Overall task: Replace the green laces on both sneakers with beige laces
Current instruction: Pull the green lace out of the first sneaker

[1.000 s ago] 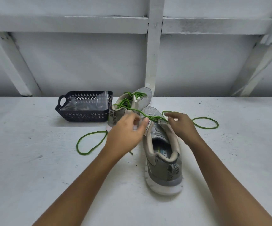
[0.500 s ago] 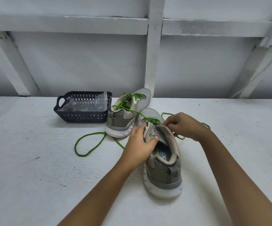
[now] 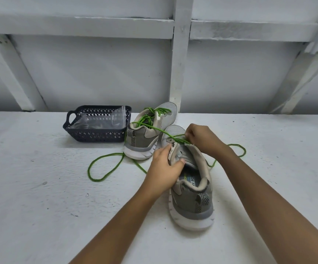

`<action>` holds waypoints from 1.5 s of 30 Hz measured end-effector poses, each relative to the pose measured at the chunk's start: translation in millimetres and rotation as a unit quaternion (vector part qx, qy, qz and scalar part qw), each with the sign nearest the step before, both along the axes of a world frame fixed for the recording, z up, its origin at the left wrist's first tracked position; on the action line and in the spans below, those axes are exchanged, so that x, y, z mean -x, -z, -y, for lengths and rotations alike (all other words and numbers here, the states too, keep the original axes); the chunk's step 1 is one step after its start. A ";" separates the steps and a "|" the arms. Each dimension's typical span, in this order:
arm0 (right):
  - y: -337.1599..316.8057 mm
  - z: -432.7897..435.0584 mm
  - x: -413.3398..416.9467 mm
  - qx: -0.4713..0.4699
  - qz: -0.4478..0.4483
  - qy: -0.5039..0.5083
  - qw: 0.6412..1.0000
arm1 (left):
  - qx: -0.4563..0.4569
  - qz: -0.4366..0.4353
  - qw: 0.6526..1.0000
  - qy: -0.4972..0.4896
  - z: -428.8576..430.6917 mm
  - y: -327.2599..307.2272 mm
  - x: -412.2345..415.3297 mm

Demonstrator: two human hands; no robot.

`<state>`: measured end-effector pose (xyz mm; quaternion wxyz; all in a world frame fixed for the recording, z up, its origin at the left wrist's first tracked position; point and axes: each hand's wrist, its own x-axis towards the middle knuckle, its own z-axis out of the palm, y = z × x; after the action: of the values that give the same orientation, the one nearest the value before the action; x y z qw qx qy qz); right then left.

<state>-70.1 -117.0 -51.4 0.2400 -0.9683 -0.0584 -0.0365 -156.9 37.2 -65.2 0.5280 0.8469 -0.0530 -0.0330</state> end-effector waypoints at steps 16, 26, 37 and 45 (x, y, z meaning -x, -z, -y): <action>-6.6 11.7 -3.3 -0.042 -0.046 -0.002 0.998 | 0.007 -0.001 1.000 -0.008 0.1 1.3 -0.2; -8.3 13.4 -5.7 -0.141 -0.040 0.034 0.989 | 0.011 -0.001 1.000 -0.015 0.8 -0.3 1.1; -26.2 16.8 -6.7 -0.505 -0.084 0.101 0.853 | 0.009 -0.004 1.000 -0.016 0.5 -0.1 1.1; -13.1 12.0 6.5 -0.253 -0.138 0.042 0.957 | 0.015 -0.004 1.000 -0.020 1.6 0.9 0.5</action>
<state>-76.6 -129.0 -38.3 0.4811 -0.8731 0.0272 0.0739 -157.4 35.6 -66.2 0.5412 0.8398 -0.0343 -0.0253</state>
